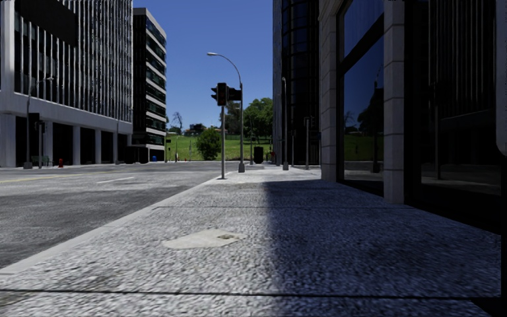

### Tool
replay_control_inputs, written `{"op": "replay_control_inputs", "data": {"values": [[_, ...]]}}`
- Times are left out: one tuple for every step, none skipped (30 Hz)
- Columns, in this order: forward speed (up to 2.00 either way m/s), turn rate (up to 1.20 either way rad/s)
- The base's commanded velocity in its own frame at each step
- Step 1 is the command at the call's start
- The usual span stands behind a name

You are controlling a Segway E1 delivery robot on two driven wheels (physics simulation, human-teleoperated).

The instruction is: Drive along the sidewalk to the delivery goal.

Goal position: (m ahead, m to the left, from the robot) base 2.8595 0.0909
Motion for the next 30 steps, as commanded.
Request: {"op": "replay_control_inputs", "data": {"values": [[2.0,0.0],[2.0,0.0],[2.0,0.0],[2.0,0.0],[2.0,0.0],[2.0,0.0],[2.0,0.0],[2.0,0.0],[2.0,0.0],[2.0,0.0],[2.0,0.0],[1.74,0.0],[1.01,0.0],[1.01,0.0],[0.58,0.0],[0.35,0.0],[0.31,0.0],[0.32,0.0],[0.4,0.0],[0.4,0.0],[0.46,0.0],[0.52,0.0],[0.54,0.0],[0.54,0.0],[0.54,0.0],[0.54,0.0],[0.54,0.0],[0.54,0.0],[0.54,0.0],[0.54,0.0]]}}
